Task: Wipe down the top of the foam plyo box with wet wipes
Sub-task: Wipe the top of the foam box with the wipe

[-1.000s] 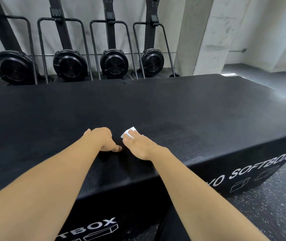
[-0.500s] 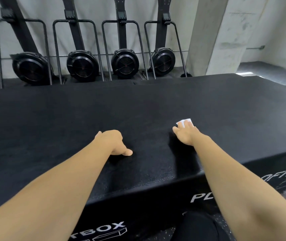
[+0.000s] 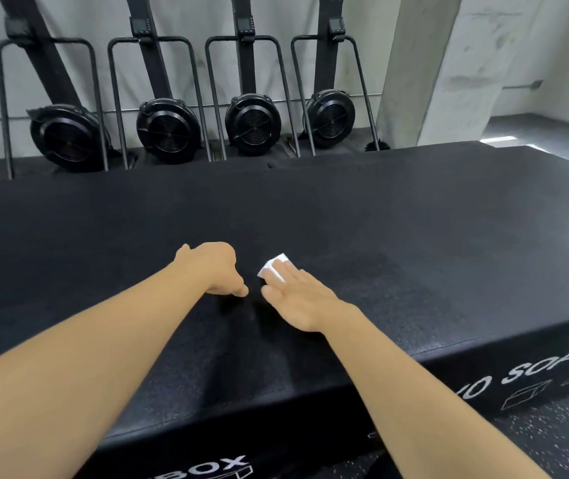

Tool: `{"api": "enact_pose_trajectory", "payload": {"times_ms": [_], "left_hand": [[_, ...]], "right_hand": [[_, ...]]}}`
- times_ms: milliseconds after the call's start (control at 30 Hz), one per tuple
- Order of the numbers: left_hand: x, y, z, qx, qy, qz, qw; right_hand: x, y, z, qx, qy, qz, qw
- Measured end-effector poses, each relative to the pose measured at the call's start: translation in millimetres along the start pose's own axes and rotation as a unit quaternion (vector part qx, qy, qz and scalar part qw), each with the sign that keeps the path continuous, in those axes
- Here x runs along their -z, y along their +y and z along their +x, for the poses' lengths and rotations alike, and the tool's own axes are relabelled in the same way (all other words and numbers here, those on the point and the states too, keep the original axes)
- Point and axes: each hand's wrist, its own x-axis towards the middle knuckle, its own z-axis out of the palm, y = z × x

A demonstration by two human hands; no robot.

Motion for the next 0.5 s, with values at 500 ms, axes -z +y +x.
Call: {"api": "enact_pose_trajectory", "payload": {"times_ms": [500], "left_hand": [[23.9, 24.8, 79.1, -0.059, -0.140, -0.034, 0.988]], "right_hand": [[50.1, 106.1, 26.0, -0.159, 0.046, -0.087, 0.982]]}}
